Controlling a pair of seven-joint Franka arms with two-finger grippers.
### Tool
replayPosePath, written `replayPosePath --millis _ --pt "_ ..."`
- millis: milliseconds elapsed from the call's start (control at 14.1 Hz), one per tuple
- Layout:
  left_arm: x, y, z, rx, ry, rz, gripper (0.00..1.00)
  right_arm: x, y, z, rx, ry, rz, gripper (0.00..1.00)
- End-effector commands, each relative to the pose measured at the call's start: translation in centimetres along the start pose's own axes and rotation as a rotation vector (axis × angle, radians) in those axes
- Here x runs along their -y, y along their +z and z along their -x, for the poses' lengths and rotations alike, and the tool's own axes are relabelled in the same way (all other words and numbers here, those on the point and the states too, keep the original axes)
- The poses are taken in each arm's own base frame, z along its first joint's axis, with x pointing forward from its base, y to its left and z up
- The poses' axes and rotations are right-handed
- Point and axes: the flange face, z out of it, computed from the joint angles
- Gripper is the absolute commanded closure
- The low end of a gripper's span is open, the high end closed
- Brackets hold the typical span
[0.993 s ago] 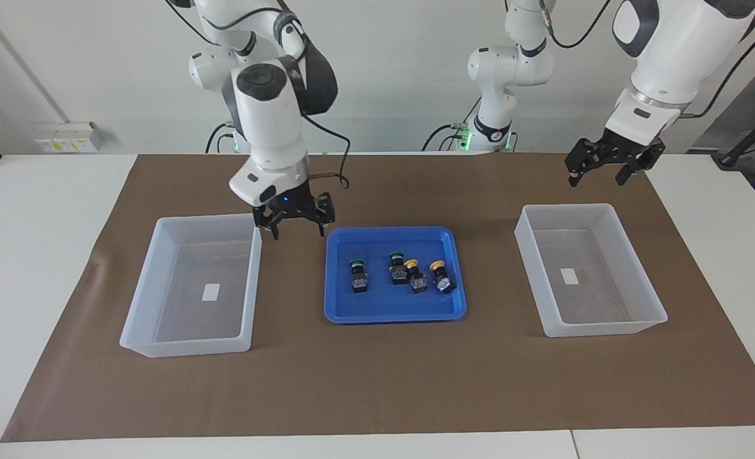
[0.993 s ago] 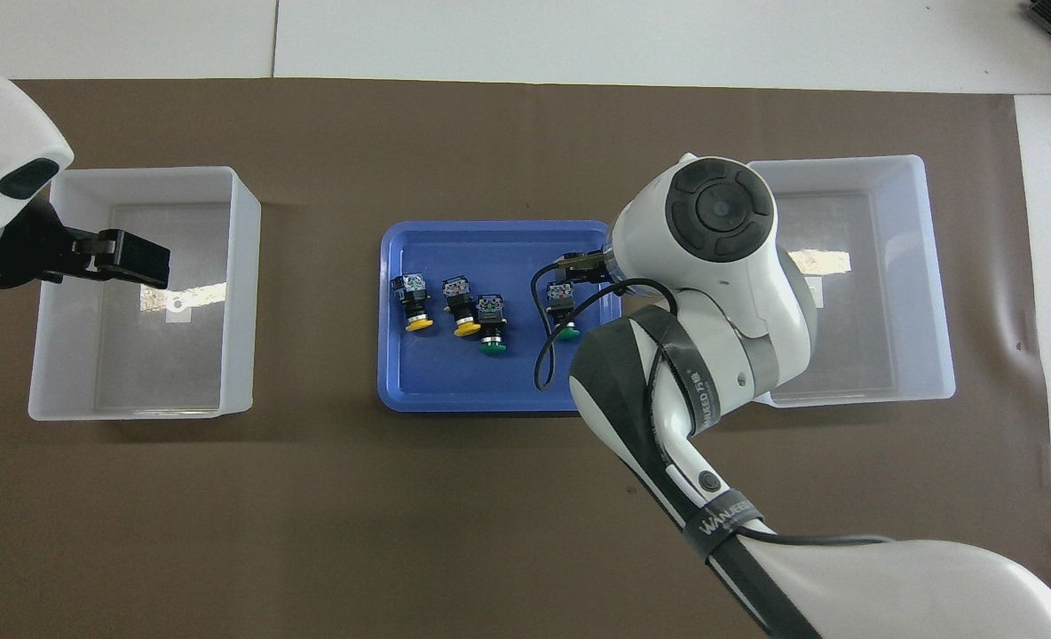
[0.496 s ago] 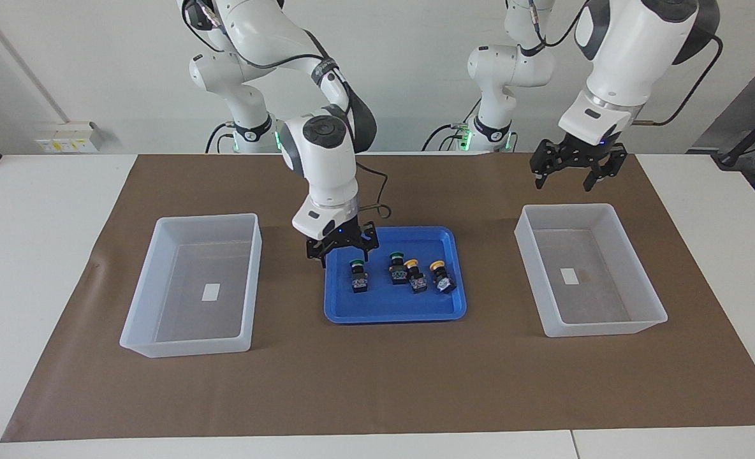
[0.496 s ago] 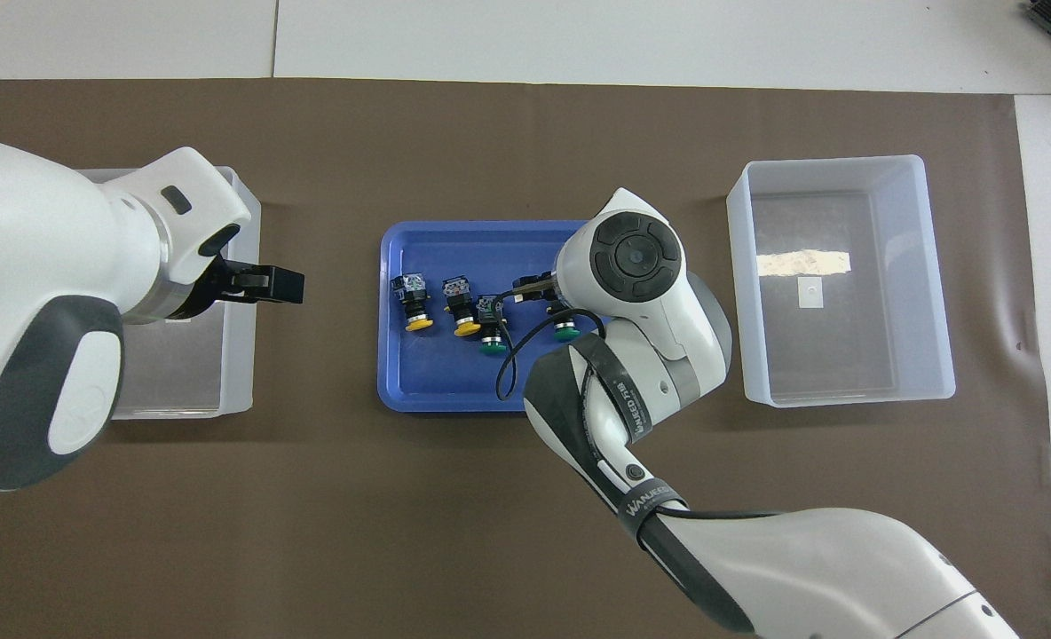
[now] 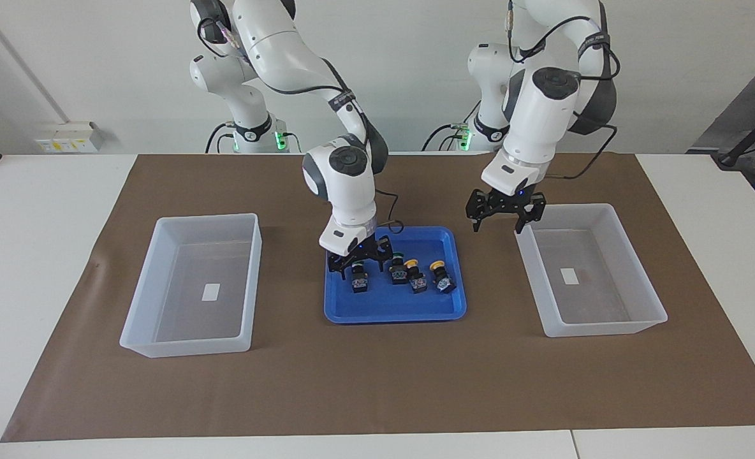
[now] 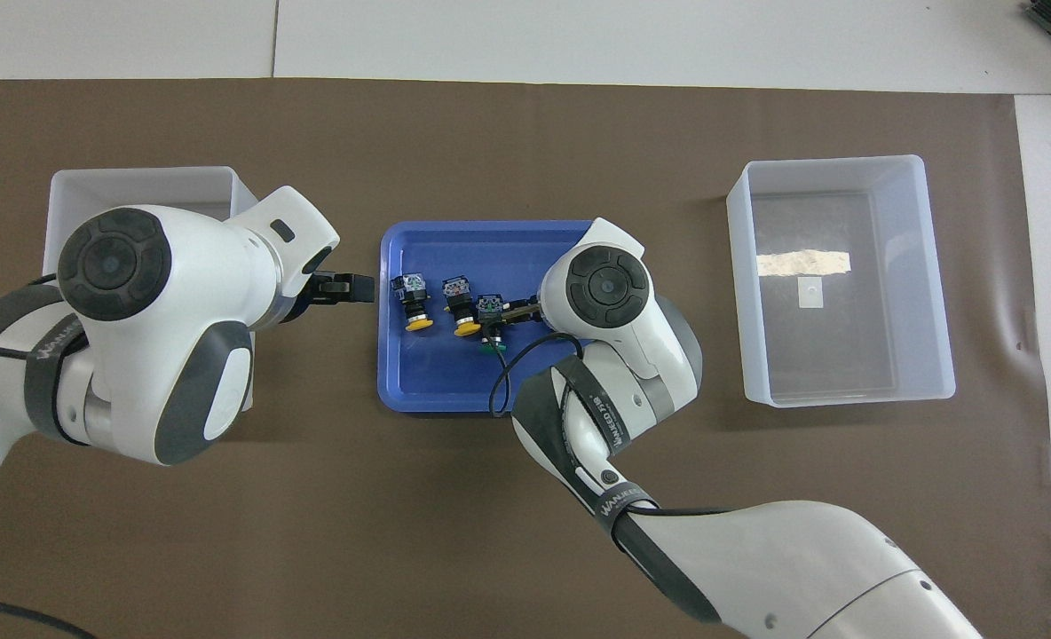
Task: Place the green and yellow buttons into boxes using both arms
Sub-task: 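Reach the right gripper to a green button while the left gripper reaches a yellow button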
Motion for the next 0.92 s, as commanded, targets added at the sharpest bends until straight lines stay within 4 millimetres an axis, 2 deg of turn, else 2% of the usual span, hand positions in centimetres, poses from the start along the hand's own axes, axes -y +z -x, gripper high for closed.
replayPosePath --millis 0,71,142,213,355,426,496,638,709,851 --pt "-1.1 1.3 0.9 -0.007 -0.047 0.033 0.00 -0.4 0.2 0.2 -0.011 0.002 -0.003 0.31" --pt "-2.3 2.8 0.9 -0.011 -0.050 0.044 0.00 -0.4 0.2 0.2 -0.011 0.003 -0.003 0.50" --pt "-3.6 4.8 1.0 -0.014 -0.052 0.048 0.00 -0.5 0.4 0.3 -0.008 0.009 -0.002 0.58" --pt "-4.8 6.8 1.0 -0.014 -0.058 0.049 0.00 -0.5 0.7 0.5 -0.004 0.011 -0.001 0.58" --pt "-5.7 10.0 1.0 -0.035 -0.070 0.055 0.00 -0.7 1.1 0.7 -0.019 0.011 -0.006 0.59" --pt "-5.8 11.4 1.0 -0.032 -0.072 0.051 0.00 -0.7 1.1 0.6 -0.029 0.012 -0.010 0.72" --pt "-5.7 12.0 0.7 -0.043 -0.074 0.053 0.00 -0.7 1.1 0.6 -0.031 0.018 -0.011 0.99" --pt "-5.2 12.1 0.4 -0.048 -0.082 0.053 0.00 -0.9 0.6 0.2 -0.032 0.046 -0.012 1.00" --pt "-5.1 12.2 0.4 -0.048 -0.085 0.053 0.00 -1.4 -0.4 0.0 -0.036 0.052 -0.010 1.00" --pt "-5.3 11.8 0.0 -0.058 -0.084 0.057 0.00 -3.3 -4.2 -0.5 -0.017 0.090 -0.009 1.00"
